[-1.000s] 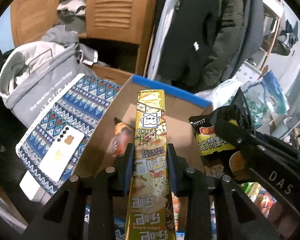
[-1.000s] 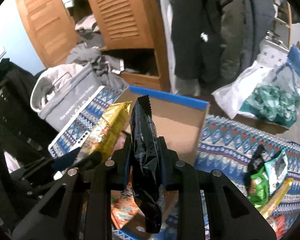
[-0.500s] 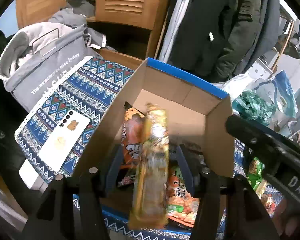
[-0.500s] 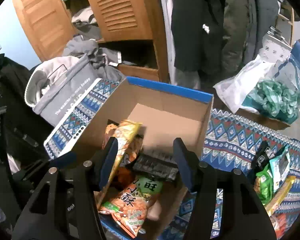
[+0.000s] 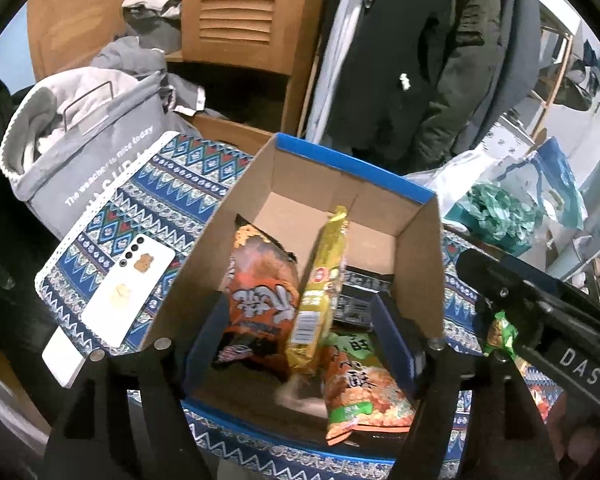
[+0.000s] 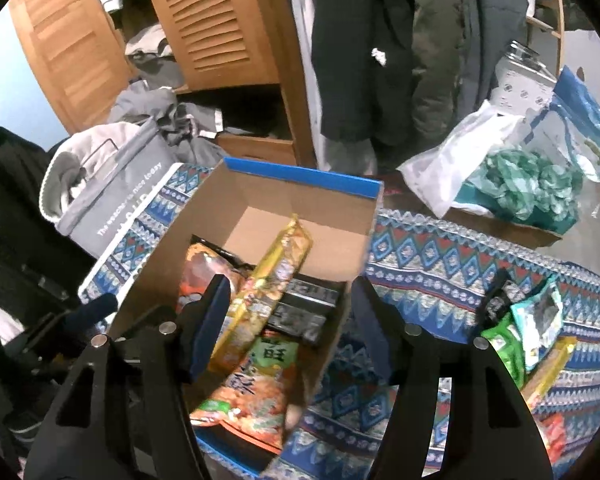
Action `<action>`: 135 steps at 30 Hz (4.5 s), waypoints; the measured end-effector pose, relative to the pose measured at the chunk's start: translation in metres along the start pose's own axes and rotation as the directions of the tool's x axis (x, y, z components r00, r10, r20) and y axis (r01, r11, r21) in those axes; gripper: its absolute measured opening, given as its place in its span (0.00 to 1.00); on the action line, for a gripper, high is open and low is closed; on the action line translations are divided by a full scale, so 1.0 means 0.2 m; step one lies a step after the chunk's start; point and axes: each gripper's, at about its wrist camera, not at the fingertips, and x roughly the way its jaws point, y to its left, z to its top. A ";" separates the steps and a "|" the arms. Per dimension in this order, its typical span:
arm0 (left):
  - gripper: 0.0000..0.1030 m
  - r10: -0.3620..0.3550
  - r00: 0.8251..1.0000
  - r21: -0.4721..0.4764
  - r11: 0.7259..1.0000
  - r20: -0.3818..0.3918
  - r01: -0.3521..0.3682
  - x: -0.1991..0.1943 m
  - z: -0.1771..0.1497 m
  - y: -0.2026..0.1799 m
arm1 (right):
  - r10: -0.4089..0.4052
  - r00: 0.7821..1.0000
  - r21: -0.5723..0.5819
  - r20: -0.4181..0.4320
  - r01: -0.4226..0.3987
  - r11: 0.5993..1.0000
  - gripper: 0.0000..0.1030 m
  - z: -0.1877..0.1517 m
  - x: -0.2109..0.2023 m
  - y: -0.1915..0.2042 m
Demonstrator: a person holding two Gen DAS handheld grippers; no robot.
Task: Organize snacks
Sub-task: 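Open both tools to drop the packages into the box, then move both open tools away from the box toward the snack pile, then grasp the gold stick package with the right tool while the left tool grasps the green chip bag, then lift and carry the gold package and green bag over the cardboard box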
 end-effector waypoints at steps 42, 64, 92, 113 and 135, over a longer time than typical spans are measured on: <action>0.75 -0.056 0.990 0.261 0.961 -0.133 0.090 0.07 -0.24 -0.80 | -0.238 0.969 0.279 -0.074 0.249 0.928 0.65 -0.42 -0.35 -1.00; 0.76 -0.007 0.966 0.279 0.957 -0.259 0.081 0.43 -0.33 -1.08 | -0.230 0.946 0.436 -0.228 0.310 0.845 0.65 -0.61 -0.12 -1.40; 0.76 0.005 0.930 0.212 0.974 -0.369 0.079 0.66 -0.33 -1.09 | -0.123 0.920 0.303 -0.373 0.246 0.921 0.39 -0.62 0.26 -1.23; 0.88 0.026 0.933 0.257 0.964 -0.359 0.072 0.68 -0.38 -1.31 | -0.112 0.966 0.388 -0.235 0.199 0.900 0.28 -0.65 0.01 -1.33; 0.88 -0.027 0.920 0.234 0.964 -0.390 0.127 0.71 -0.40 -1.41 | -0.111 0.975 0.437 -0.194 0.187 0.880 0.28 -0.68 -0.12 -1.40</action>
